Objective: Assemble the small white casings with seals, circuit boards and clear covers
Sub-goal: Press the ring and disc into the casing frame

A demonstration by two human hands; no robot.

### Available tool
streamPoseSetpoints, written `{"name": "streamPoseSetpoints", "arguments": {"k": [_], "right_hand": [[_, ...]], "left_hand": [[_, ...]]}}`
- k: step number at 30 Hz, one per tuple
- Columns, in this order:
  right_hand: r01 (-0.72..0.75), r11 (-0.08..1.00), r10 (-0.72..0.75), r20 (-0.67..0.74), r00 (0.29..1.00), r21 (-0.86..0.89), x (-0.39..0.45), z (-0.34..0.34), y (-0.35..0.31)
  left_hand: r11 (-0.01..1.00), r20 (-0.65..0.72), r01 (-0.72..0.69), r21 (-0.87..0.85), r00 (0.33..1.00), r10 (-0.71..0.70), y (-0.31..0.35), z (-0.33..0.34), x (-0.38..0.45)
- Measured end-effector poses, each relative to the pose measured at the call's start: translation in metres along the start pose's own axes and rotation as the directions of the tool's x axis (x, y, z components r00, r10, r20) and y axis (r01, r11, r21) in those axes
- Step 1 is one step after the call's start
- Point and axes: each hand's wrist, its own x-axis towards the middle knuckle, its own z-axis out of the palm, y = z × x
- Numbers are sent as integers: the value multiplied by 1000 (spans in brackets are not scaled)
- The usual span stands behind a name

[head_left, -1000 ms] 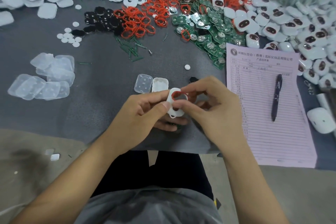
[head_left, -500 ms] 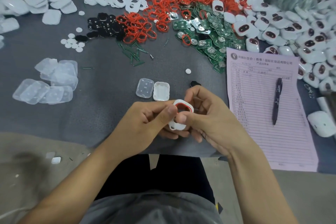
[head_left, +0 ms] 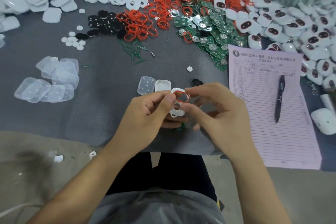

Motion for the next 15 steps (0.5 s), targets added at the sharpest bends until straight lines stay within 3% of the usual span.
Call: {"name": "streamPoseSetpoints", "arguments": {"k": [2, 5, 10, 15], "right_hand": [[57, 988, -55, 18, 998, -140, 2, -3, 0], [91, 974, -85, 39, 996, -206, 5, -8, -3], [-132, 990, 130, 63, 990, 37, 4, -7, -6], [-138, 990, 137, 42, 990, 32, 2, -4, -8]], "left_hand": [[999, 27, -15, 28, 1000, 14, 0, -1, -1], [998, 79, -23, 60, 997, 19, 0, -3, -1], [997, 93, -25, 79, 995, 18, -1, -3, 0], [996, 84, -29, 79, 996, 22, 0, -2, -1]]}}
